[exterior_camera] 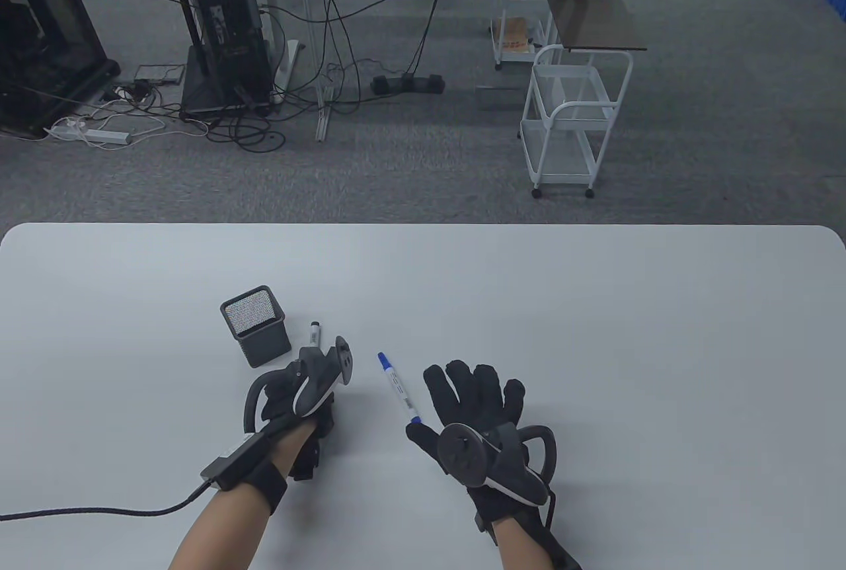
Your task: Insert the markers into the pen holder
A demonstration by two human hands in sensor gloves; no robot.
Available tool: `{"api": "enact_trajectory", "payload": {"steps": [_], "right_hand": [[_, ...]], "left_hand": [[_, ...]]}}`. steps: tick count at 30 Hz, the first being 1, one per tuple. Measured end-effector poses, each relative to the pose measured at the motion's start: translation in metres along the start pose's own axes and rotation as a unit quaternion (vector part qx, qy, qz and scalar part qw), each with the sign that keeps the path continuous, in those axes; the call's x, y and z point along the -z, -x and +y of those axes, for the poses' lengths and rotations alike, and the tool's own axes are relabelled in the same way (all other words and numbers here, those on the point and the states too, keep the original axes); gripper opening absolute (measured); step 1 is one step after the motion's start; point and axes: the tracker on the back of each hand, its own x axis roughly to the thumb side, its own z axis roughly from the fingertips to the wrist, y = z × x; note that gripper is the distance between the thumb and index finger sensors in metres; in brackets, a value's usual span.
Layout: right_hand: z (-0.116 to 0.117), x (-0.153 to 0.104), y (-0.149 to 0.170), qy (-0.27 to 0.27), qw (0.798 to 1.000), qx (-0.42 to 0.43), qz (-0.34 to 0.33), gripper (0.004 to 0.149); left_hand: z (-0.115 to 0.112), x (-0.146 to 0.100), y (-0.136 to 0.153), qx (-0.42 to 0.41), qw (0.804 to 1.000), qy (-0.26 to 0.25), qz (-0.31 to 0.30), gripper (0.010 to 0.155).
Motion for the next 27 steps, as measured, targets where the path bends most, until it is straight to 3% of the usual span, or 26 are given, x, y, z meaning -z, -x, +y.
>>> {"api": "enact_trajectory", "payload": {"steps": [4, 9, 17, 22, 27], "right_hand": [[-0.005, -0.001, 0.002, 0.011, 1.000, 0.008, 0.001, 0.079], [-0.011, -0.003, 0.004, 0.021, 1.000, 0.014, 0.003, 0.079], [-0.017, -0.005, 0.005, 0.031, 0.999, 0.021, 0.003, 0.079], [-0.017, -0.005, 0.006, 0.033, 0.999, 0.023, 0.005, 0.079], [-0.017, -0.006, 0.009, 0.035, 0.999, 0.025, 0.008, 0.079]], "left_hand": [[0.024, -0.014, 0.013, -0.017, 0.999, -0.042, -0.022, 0.059], [0.070, -0.029, 0.045, -0.042, 0.995, -0.083, -0.023, 0.056], [0.136, -0.032, 0.107, 0.000, 0.993, -0.115, 0.008, 0.051], [0.155, -0.018, 0.126, 0.036, 0.992, -0.113, 0.030, 0.044], [0.156, -0.003, 0.129, 0.027, 0.993, -0.108, 0.026, 0.039]]}}
